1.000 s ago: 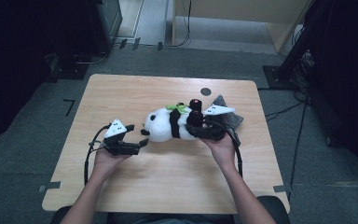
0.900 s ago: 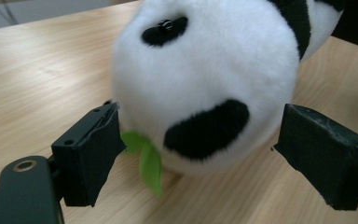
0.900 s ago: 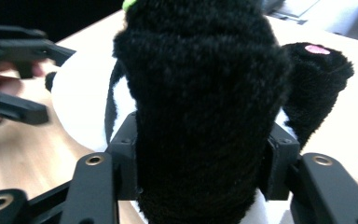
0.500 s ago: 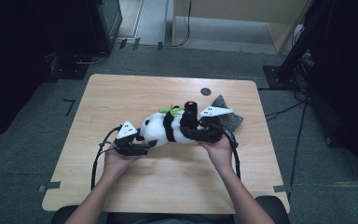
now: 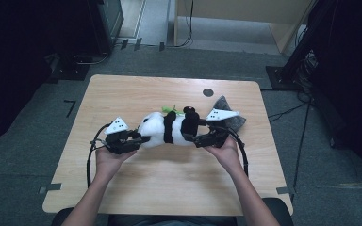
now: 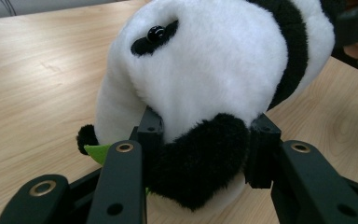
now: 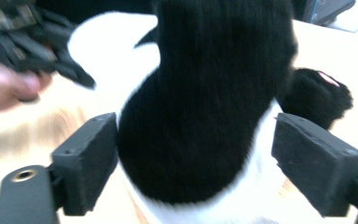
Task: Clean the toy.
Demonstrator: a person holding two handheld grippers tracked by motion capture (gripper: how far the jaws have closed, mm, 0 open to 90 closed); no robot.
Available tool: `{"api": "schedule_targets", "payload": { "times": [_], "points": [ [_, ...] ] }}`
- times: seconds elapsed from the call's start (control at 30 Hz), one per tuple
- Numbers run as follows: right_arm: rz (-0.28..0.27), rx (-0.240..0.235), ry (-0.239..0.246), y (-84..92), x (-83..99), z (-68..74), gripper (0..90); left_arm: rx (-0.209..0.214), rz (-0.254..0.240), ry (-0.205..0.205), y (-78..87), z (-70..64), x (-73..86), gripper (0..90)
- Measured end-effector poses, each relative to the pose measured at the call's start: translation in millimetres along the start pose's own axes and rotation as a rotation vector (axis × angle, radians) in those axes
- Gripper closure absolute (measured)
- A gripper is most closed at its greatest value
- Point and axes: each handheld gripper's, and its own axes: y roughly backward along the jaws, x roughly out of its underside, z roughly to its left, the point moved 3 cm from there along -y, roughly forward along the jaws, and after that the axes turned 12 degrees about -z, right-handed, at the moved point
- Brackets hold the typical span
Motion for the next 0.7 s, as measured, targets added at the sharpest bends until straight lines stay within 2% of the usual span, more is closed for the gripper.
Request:
{"api": "schedule_targets", "payload": {
  "times": [0.03,0.07,0.13,0.17,0.2,0.27,0.3,0.33,0.37,0.4,0.43,0.47,0.5,0.53,0.57,0.67,0.7],
  "points": [
    [0.007,-0.007,0.015,0.2,2.1,0.2,12.9,0.002,-0.006,0.007,1.9,1.1,-1.3,58.8],
    [0.001,-0.012,0.044,-0.6,5.4,1.5,12.4,0.024,-0.003,0.03,4.6,2.2,-3.4,58.8],
    [-0.004,-0.017,0.051,-1.1,6.7,2.6,11.2,0.031,-0.004,0.034,5.8,1.6,-4.7,58.8],
    [-0.006,-0.037,0.056,-3.4,8.5,4.4,7.0,0.045,0.003,0.045,6.0,0.6,-5.6,58.8],
    [0.004,-0.036,0.066,-7.3,10.3,6.0,2.7,0.059,0.005,0.06,5.6,-1.6,-6.4,58.8],
    [0.053,-0.01,0.123,-15.4,14.6,11.5,0.0,0.069,0.014,0.074,4.0,-4.1,-7.4,58.8],
    [0.074,0.018,0.163,-18.9,16.6,13.8,0.0,0.077,0.021,0.078,3.1,-4.9,-7.6,58.8],
    [0.088,0.049,0.18,-22.6,17.9,15.7,0.0,0.086,0.024,0.108,1.9,-5.1,-7.1,58.8],
    [0.088,0.049,0.18,-22.6,17.9,15.7,0.0,0.086,0.024,0.108,1.9,-5.1,-7.1,58.8],
    [0.086,0.066,0.171,-23.9,17.8,15.7,0.2,0.097,0.025,0.126,1.7,-4.8,-6.9,58.8],
    [0.066,0.092,0.163,-23.5,15.9,16.5,12.4,0.09,0.011,0.143,2.7,-3.9,-6.9,58.1],
    [0.066,0.092,0.163,-23.5,15.9,16.5,12.4,0.09,0.011,0.143,2.7,-3.9,-6.9,56.2],
    [0.042,0.095,0.159,-20.7,13.8,17.3,22.9,0.068,-0.003,0.131,2.8,-3.1,-7.2,51.5],
    [0.042,0.095,0.159,-20.7,13.8,17.3,22.9,0.068,-0.003,0.131,2.8,-3.1,-7.2,48.1],
    [0.05,0.092,0.15,-20.1,13.1,17.5,25.4,0.057,-0.009,0.115,1.7,-3.5,-6.8,48.1],
    [0.087,0.11,0.084,-18.7,12.9,12.0,32.0,0.051,-0.018,0.101,-3.3,-3.3,-3.9,31.3],
    [0.094,0.118,0.073,-17.8,13.0,10.9,32.6,0.037,-0.026,0.067,-5.9,-2.3,-1.9,28.0]
  ]
}}
